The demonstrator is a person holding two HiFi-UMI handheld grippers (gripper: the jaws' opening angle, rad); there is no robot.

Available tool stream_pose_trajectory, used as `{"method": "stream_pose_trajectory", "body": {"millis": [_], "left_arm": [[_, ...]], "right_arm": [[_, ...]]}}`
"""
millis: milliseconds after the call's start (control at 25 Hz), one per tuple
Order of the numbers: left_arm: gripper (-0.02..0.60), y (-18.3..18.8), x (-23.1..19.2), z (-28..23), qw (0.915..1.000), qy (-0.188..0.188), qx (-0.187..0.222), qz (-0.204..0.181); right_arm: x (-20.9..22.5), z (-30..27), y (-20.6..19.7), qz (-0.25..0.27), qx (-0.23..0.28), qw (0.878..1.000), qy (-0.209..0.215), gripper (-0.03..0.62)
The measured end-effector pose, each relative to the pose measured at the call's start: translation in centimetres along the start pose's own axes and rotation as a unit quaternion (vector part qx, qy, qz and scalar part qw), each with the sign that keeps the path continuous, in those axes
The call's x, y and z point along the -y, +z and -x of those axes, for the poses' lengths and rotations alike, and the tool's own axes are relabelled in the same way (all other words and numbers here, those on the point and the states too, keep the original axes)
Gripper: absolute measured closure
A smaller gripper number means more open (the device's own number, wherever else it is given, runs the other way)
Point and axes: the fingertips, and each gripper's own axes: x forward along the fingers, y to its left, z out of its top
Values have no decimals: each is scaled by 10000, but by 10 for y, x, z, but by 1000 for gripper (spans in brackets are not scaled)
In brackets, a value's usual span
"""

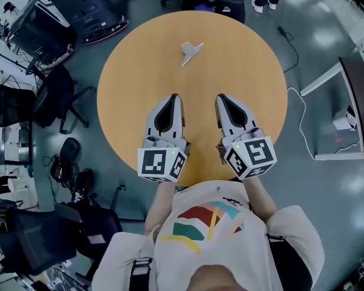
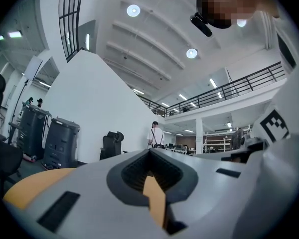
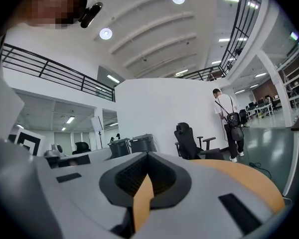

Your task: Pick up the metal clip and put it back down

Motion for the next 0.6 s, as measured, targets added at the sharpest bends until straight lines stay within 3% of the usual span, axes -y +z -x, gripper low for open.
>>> {"method": "stream_pose_trajectory", "body": {"millis": [320, 600], "left_arm": [[540, 1, 15, 8, 9999, -55, 20, -110], [540, 2, 20, 8, 9999, -12, 20, -109]], "right_arm": [[-14, 27, -15, 230, -157, 9996, 31, 580], [-12, 28, 0, 368, -58, 9993, 87, 580]]}}
